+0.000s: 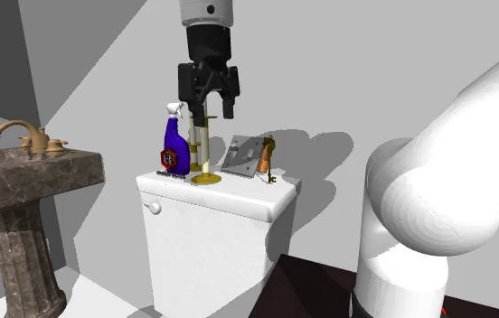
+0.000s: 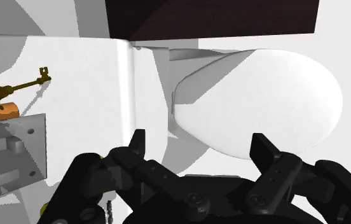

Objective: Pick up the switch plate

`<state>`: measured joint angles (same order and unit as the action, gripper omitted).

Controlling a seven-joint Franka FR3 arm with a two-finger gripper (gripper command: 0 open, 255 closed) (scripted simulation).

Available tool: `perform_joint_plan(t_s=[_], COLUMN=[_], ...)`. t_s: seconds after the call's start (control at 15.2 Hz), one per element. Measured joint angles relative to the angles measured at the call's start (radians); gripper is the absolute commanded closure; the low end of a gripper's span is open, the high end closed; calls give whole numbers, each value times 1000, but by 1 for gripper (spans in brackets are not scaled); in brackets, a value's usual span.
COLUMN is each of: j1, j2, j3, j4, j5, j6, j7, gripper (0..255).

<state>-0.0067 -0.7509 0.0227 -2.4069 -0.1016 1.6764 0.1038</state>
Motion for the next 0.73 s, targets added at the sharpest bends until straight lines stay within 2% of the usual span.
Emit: perform_joint_plan(t_s=[0.07,0.2,0.53,0.73], j1=[0,7,31,53], j2=[0,-24,-88,-72], j3=[0,-39,-203,-314], j4=[0,-28,-83,-74], j5=[0,-22,-120,-182], j6=[0,11,29,56], j7=[0,-75,-395,-599], gripper=[0,0,0,0])
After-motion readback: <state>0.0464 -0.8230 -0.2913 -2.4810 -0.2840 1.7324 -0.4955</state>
